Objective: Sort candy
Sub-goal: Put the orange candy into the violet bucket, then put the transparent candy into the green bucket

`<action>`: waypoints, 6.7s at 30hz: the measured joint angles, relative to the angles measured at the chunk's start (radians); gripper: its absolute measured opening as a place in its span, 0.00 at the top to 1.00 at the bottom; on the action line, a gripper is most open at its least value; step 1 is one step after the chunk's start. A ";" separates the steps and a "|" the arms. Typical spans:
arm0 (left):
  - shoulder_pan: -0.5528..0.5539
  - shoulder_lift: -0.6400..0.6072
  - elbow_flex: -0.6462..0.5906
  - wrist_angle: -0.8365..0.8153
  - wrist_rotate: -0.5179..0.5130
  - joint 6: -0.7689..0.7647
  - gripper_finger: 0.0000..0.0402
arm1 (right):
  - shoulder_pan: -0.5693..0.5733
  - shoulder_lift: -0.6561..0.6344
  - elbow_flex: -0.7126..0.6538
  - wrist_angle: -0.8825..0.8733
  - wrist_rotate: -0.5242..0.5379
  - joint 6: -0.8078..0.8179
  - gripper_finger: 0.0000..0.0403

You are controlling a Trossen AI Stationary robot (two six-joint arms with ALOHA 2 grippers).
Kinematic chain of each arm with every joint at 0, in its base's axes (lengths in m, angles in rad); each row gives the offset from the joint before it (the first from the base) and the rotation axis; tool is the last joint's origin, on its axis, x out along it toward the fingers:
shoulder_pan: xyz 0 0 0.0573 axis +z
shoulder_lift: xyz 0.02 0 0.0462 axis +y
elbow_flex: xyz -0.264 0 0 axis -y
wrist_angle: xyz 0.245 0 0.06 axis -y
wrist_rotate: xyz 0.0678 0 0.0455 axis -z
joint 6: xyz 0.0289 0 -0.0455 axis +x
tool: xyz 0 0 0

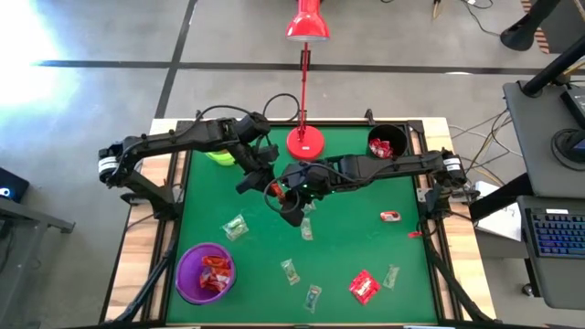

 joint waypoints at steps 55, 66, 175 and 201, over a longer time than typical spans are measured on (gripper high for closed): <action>-0.006 -0.001 0.002 -0.031 -0.006 0.028 0.89 | 0.000 0.003 0.000 0.026 0.006 -0.020 0.82; -0.007 -0.001 0.001 -0.031 -0.006 0.022 0.89 | -0.001 0.002 0.000 0.029 0.003 -0.020 0.74; -0.731 -0.150 0.520 -0.873 -0.928 -0.468 0.69 | -0.080 -0.017 -0.224 0.042 -0.071 -0.594 0.50; -0.731 -0.154 0.515 -0.881 -1.034 -0.468 0.69 | -0.112 -0.017 -0.591 0.367 -0.177 -0.712 0.50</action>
